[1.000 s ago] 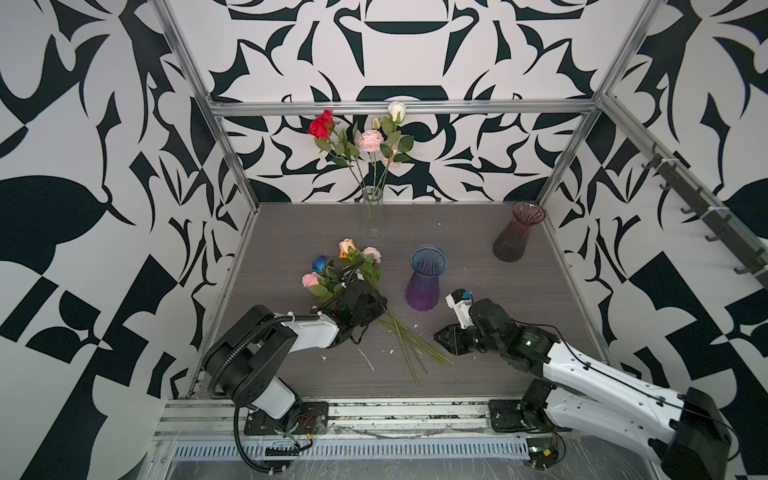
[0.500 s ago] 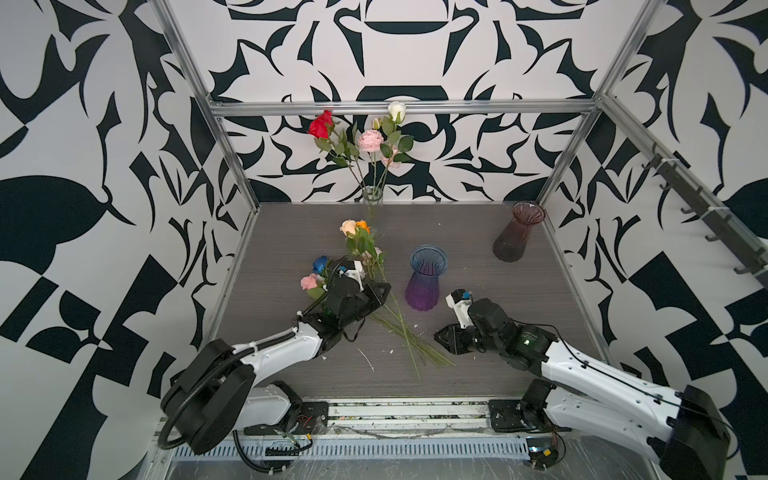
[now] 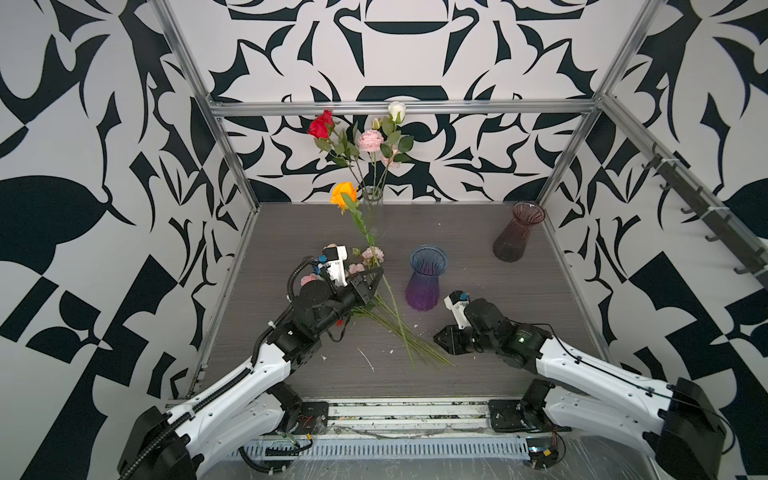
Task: Arrange the flowers into the vase
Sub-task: 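Lift the yellow rose up out of the bouquet with the left gripper, then carry the yellow rose over the blue-and-purple vase and lower it in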
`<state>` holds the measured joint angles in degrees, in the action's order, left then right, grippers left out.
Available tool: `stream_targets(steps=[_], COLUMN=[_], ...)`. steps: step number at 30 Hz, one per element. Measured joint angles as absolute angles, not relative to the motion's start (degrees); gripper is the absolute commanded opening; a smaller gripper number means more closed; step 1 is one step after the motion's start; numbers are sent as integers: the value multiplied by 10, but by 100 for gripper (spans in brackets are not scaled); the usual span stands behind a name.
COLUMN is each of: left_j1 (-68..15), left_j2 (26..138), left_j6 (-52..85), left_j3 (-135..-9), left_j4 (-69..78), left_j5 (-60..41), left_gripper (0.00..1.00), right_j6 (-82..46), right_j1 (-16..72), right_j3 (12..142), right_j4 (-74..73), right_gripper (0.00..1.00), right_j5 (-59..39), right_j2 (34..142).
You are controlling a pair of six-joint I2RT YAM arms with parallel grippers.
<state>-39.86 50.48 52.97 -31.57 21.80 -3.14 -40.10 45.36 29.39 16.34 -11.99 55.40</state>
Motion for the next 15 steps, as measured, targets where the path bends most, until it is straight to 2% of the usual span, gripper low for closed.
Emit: stream_targets(steps=[8,15], left_j1=[-399,-399], left_j2=[501,590], left_j6=[414,291], left_j3=[-400,-578], left_j4=[217,236], left_j5=[-61,-100], left_gripper=[0,0], right_j6=[-401,-401], right_j1=[454,454], right_j3=[294,294], right_j4=[161,160], right_gripper=[28,29], right_j5=[-120,-120], right_j2=[556,555])
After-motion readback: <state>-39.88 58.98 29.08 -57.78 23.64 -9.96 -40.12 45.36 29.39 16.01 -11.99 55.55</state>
